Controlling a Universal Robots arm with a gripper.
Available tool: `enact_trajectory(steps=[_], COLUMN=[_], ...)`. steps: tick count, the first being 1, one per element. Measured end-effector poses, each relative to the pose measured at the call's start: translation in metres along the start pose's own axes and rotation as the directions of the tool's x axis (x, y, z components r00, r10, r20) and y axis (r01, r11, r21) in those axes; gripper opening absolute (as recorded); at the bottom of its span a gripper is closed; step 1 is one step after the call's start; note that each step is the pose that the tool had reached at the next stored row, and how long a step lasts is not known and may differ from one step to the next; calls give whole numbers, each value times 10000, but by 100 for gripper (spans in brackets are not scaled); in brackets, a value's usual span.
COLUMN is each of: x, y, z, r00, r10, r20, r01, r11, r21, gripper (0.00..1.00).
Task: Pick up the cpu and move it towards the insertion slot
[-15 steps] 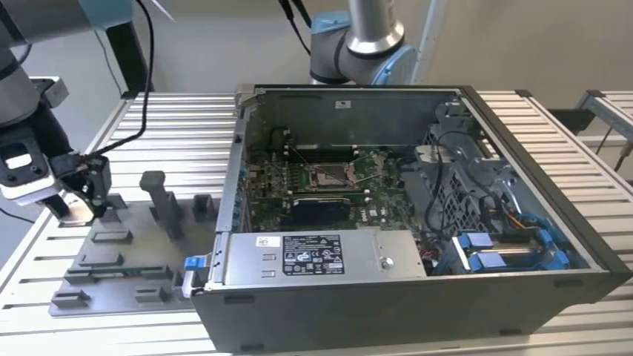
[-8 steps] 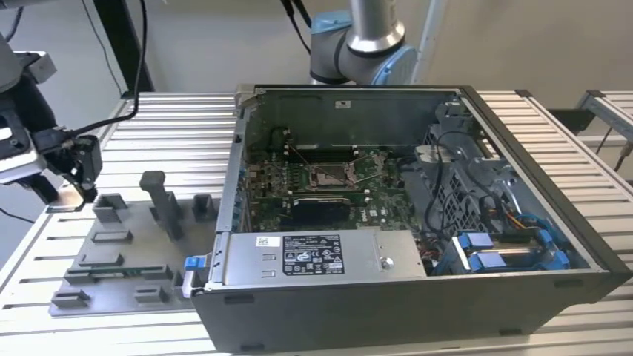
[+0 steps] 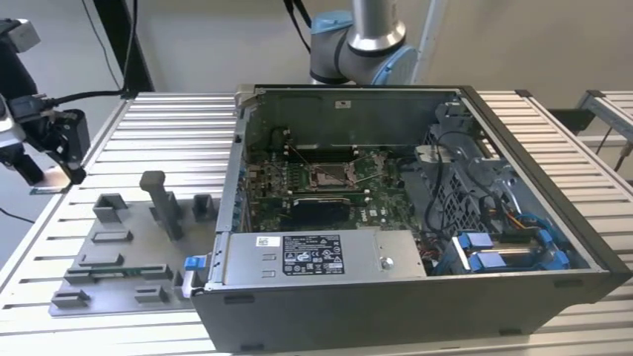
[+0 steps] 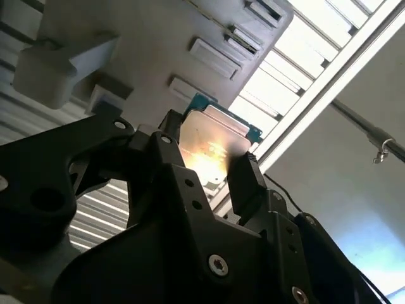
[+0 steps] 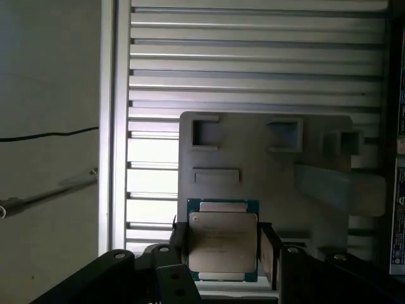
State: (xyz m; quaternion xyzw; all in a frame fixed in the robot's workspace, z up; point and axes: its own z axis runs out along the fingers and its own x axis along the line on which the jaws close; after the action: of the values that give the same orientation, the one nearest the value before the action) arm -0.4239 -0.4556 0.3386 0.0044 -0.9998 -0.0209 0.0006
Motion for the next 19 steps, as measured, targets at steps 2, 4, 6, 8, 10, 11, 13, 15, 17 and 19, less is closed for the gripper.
enact_trajectory(steps=[2,4,6,8,10,11,13,15,17,19], x=[0,1,0,0,0,0,0,0,0,0], y=[3,5,6,9,12,14,17,19,19,19], z=[-63,-108,-140,-204,-283,-324,-393,-445,-456,-457], r00=[10000,10000,10000,10000,10000,10000,10000,10000,10000,10000], r10=[1,1,1,1,1,1,1,1,0,0], r20=[3,2,3,2,-2,-4,-8,-8,-8,-8], r01=[-1,-1,-1,-1,-1,-1,-1,-1,-1,0], r11=[10000,10000,10000,10000,10000,10000,10000,10000,10000,10000], r21=[-28,-67,-79,-85,-87,-87,-87,-87,-86,-82], gripper=[0,0,0,0,0,0,0,0,0,0])
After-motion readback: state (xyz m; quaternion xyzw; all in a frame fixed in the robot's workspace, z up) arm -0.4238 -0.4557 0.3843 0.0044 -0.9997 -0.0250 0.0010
